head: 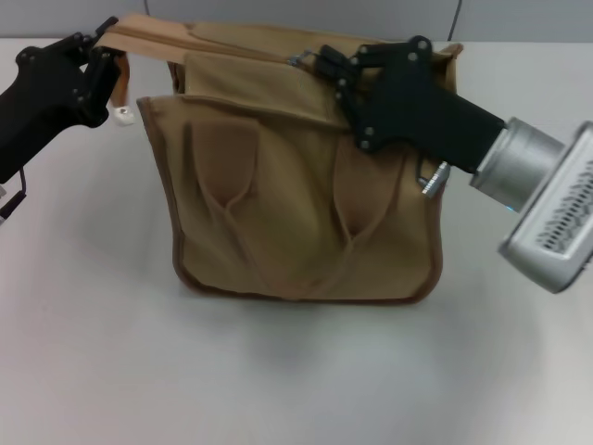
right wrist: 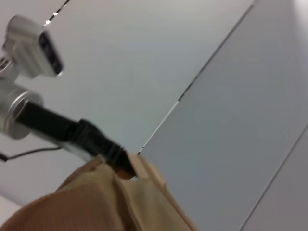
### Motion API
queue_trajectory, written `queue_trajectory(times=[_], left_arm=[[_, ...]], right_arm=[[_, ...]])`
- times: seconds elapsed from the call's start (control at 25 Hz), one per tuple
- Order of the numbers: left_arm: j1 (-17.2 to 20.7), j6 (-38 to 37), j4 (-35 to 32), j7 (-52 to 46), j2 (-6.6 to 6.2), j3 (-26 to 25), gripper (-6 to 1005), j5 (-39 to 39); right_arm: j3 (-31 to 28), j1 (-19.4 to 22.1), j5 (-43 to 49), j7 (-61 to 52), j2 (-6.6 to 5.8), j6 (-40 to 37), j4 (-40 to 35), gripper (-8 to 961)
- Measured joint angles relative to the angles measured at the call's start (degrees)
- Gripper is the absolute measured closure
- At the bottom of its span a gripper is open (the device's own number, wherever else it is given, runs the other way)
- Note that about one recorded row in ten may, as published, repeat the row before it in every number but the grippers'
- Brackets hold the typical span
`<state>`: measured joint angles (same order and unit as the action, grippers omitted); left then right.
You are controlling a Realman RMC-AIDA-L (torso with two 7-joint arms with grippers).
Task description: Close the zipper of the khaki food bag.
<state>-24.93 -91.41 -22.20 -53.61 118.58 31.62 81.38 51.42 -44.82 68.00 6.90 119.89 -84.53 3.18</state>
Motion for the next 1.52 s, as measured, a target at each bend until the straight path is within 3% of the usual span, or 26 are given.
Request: queue_trajectory(times=[0.28, 0.52, 0.84, 1.08, 1.2, 1.4, 1.52], left_arm=[[0.8, 1.3, -0.1, 0.0, -0.3, -0.5, 935, -0.3], [1.1, 1.5, -0.1, -0.3, -0.31, -0.6, 934, -0.3], [1.3, 1.3, -0.1, -1.6, -0.41, -0.3, 931, 0.0], [2.2, -3.8, -3.2, -4.0, -0.47, 3.1, 930, 1.2], [3.1, -7.5, -7.8, -8.7, -0.43, 5.6, 929, 1.7], [2.4, -13.2, -10.5, -15.9, -0.13, 5.4, 834, -0.9], [1.3, -19.0, -11.3, -18.7, -0.42, 5.8, 778, -1.4]], right_arm=[[0.1, 8.4, 0.1, -13.2, -0.17, -4.1, -7.8, 951], [0.3, 13.1, 0.2, -18.2, -0.3, -5.4, -11.2, 952], [-2.5, 18.2, 0.0, -19.3, -0.44, -6.1, -11.6, 953], [-6.0, 20.6, 0.2, -30.5, -0.61, -10.7, -11.8, 954], [-5.6, 20.7, 1.3, -35.5, -0.76, -11.6, -12.8, 898], [-3.9, 20.5, 7.2, -36.7, -0.6, -13.1, -14.8, 804], [-3.8, 20.2, 7.3, -37.1, -0.5, -13.4, -14.2, 682]])
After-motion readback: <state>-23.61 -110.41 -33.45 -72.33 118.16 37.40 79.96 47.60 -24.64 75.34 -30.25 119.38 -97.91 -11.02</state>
